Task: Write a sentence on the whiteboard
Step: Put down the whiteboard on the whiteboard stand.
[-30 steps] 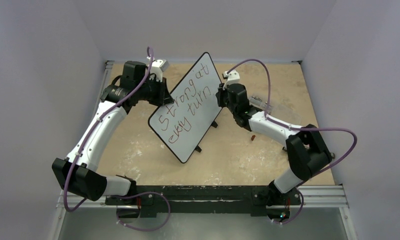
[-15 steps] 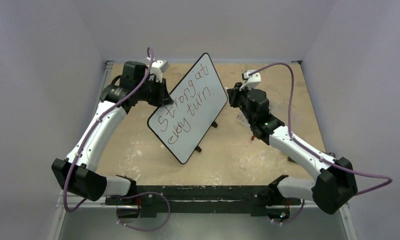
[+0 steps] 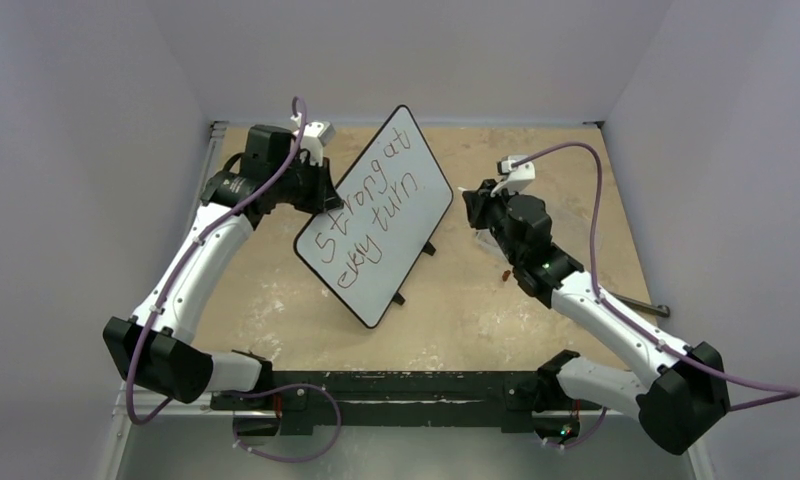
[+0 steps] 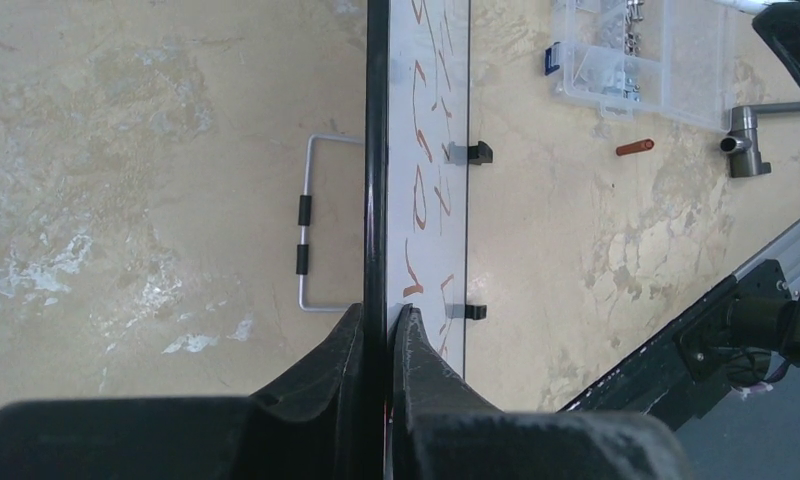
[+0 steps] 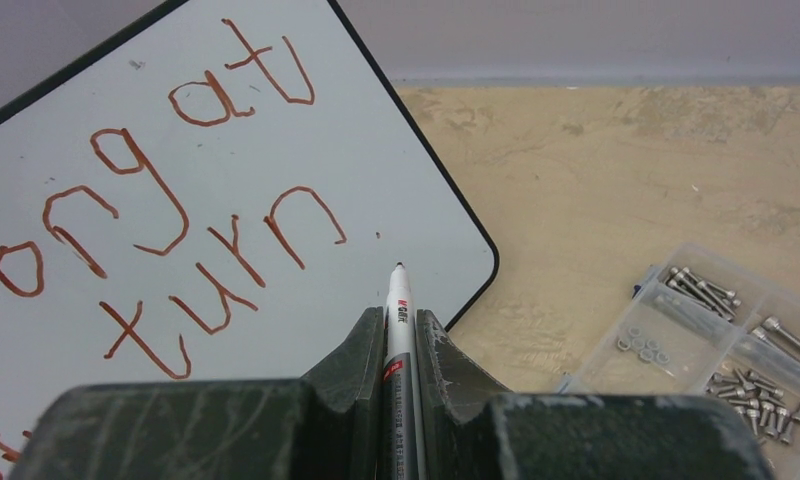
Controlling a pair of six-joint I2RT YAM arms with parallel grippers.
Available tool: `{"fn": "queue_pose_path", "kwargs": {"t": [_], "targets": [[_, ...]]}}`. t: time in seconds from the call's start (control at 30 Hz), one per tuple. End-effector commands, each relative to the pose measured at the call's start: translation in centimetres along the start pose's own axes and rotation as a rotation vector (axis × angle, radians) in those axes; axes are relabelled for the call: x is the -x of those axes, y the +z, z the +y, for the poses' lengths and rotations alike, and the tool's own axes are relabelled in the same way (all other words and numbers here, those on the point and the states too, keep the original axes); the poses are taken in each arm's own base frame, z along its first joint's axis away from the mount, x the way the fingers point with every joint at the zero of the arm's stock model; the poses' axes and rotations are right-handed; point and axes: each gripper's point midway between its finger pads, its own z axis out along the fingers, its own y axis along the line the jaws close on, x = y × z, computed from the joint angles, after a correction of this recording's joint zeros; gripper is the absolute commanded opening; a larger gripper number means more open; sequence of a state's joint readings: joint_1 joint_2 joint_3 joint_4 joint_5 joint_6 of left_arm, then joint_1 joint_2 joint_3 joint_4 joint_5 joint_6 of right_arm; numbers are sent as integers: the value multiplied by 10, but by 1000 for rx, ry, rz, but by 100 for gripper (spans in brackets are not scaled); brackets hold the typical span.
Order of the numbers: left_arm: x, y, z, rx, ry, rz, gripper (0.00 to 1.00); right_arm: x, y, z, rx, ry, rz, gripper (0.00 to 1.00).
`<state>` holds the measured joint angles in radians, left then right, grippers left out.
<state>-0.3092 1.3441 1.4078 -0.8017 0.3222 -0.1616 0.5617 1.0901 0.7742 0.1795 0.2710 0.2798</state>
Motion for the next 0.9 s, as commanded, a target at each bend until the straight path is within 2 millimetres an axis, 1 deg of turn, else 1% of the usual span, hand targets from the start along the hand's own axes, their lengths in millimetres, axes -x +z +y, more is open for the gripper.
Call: {"fn": "queue_pose_path", "kwargs": {"t": [0.0,0.13,0.3,0.53,0.67,0.87], "targets": [[-54,2,73,319,97,194,0,13,-9,-1,3,29,-56,0],[-56,3,77,331,106,188,7,12,-12,-1,9,34,-58,0],[-61,7,82,331,92,207,13,15,-14,-2,11,34,-67,0],[-63,7,85,337,89,210,27,17,-16,-2,15,37,-72,0],[-65,9,87,341,82,216,30,17,-16,-1,16,40,-73,0],[-65,8,89,350,81,210,31,17,-17,-3,11,38,-73,0]]}}
